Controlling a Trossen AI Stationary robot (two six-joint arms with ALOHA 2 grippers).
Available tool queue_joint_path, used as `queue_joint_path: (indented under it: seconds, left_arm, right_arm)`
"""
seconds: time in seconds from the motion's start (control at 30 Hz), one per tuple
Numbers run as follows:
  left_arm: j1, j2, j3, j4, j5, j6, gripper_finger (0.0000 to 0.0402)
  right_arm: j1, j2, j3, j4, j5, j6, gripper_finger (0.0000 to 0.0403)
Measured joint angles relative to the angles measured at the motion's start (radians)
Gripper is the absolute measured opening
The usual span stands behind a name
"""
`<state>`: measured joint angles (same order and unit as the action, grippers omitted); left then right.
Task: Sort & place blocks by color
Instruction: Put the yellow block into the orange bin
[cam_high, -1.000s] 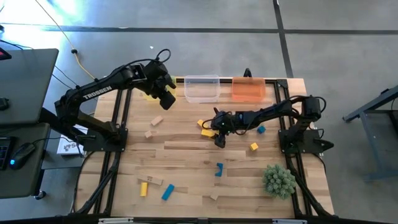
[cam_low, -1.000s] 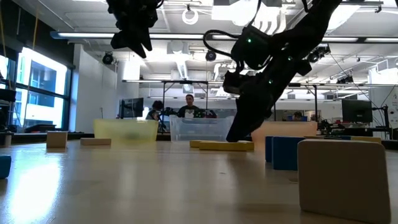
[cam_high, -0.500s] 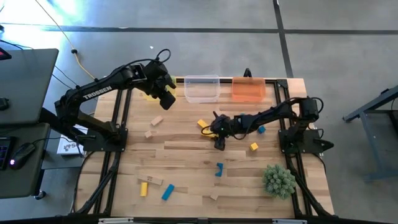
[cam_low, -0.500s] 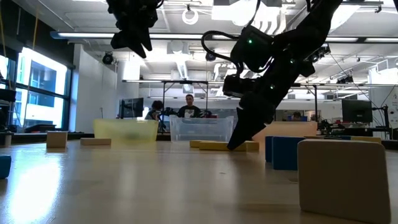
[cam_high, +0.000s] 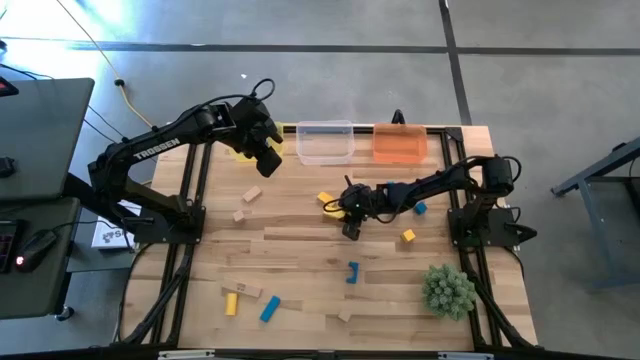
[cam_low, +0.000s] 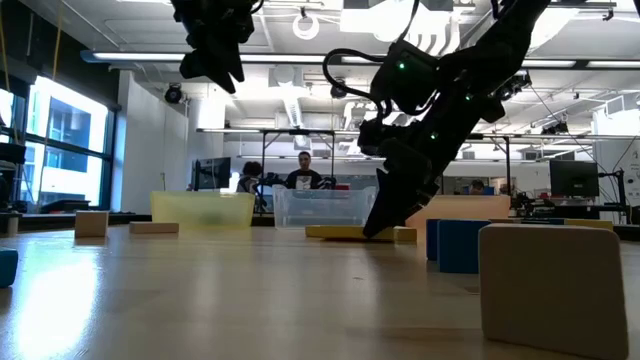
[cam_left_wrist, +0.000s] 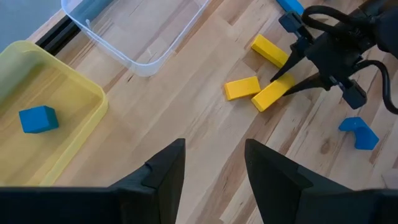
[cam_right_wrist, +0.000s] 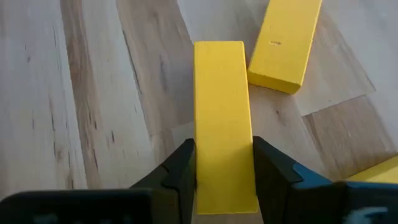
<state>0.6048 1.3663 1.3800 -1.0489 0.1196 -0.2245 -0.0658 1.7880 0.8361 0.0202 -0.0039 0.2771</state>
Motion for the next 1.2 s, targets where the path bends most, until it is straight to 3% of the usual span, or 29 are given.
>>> queue_joint_path:
  seconds: [0.13, 0.37, 0.87, 1.2]
  left_arm:
    - [0.0, 0.001, 0.0, 0.0, 0.0, 0.0, 0.0157]
    - [0.0, 0.001, 0.0, 0.0, -0.004, 0.024, 0.0157]
    - [0.005, 0.001, 0.0, 0.0, -0.049, 0.053, 0.0157]
    - [0.004, 0.001, 0.0, 0.0, -0.053, 0.053, 0.0157]
  right_arm:
    - [0.003, -0.026, 0.034, -0.078, -0.056, 0.041, 0.0103]
    - [0.001, -0.054, 0.195, -0.296, -0.048, 0.032, 0.0103]
    - [-0.035, -0.056, 0.523, -0.65, 0.198, -0.173, 0.0103]
    - [-0.141, -0.058, 0.601, -0.843, 0.31, -0.306, 0.0103]
